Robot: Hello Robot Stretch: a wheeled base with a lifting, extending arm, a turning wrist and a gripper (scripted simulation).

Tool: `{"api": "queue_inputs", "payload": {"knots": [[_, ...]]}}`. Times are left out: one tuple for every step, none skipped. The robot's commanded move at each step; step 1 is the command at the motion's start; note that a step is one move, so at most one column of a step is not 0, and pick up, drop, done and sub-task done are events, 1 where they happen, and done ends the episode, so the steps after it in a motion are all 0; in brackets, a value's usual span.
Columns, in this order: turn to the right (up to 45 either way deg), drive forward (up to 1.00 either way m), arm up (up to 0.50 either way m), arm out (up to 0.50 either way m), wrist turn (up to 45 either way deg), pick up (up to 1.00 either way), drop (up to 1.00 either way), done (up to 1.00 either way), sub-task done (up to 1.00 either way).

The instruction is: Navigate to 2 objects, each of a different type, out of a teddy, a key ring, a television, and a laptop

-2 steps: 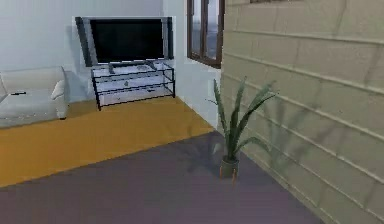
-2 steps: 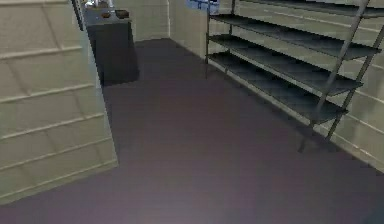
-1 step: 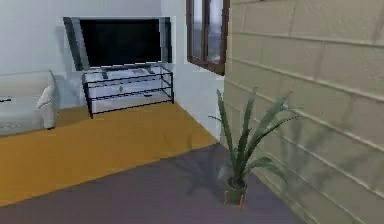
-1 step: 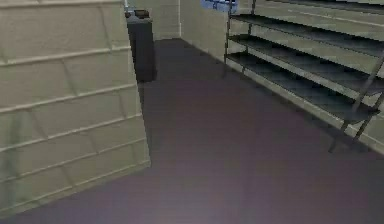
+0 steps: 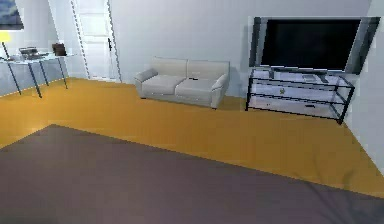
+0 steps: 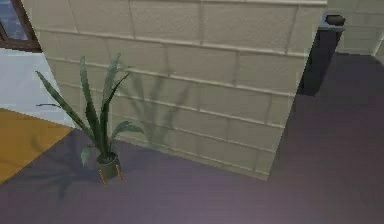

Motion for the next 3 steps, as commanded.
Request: {"api": "queue_inputs", "payload": {"knots": [[-18.0, 0.00, 0.00, 0.00, 0.0, 0.00, 0.00, 0.00, 0.00], [0.0, 0.40, 0.00, 0.00, 0.0, 0.00, 0.00, 0.00, 0.00], [-21.0, 0.00, 0.00, 0.00, 0.0, 0.00, 0.00, 0.00, 0.00]]}}
